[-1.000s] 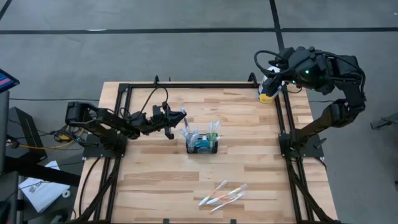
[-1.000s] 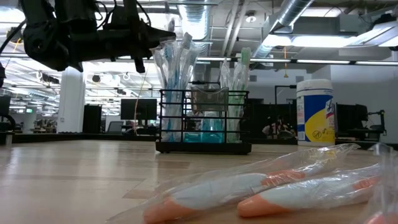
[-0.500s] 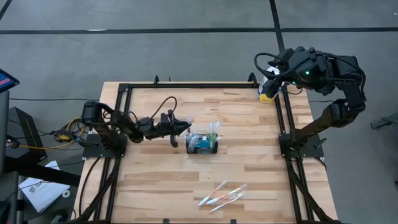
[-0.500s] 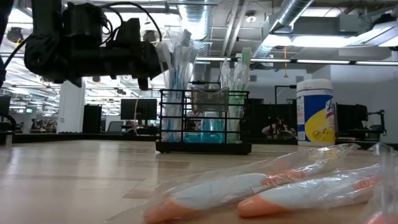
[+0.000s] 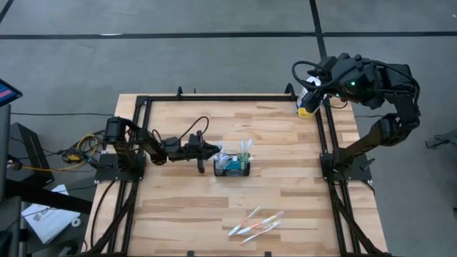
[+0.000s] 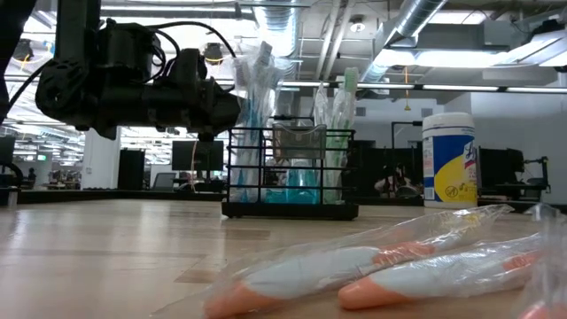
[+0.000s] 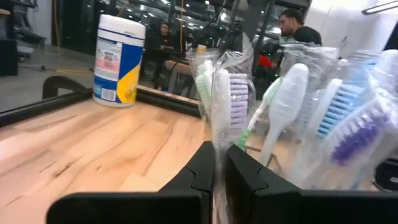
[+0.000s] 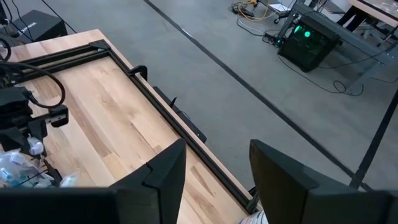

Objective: Pick & Place toothbrushing station
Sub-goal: Put the purple toothbrush into the black wire organizer

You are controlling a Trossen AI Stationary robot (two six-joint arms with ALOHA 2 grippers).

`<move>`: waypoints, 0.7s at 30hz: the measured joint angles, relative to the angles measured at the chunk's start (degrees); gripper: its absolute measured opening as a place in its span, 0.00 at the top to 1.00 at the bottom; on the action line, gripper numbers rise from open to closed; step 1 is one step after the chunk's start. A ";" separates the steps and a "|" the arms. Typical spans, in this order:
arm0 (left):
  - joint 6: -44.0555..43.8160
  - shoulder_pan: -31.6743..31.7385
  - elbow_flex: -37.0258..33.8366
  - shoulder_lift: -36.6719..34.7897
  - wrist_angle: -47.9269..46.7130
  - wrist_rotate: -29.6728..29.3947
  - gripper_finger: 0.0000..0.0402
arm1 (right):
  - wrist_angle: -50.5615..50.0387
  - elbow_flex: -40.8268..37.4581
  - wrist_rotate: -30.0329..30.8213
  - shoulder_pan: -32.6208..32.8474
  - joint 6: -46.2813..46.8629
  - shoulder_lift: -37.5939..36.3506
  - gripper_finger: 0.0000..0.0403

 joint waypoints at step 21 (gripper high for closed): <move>-6.17 0.22 -0.15 -0.78 -1.60 2.79 0.37 | 0.00 0.01 -0.90 0.00 -2.65 0.00 0.50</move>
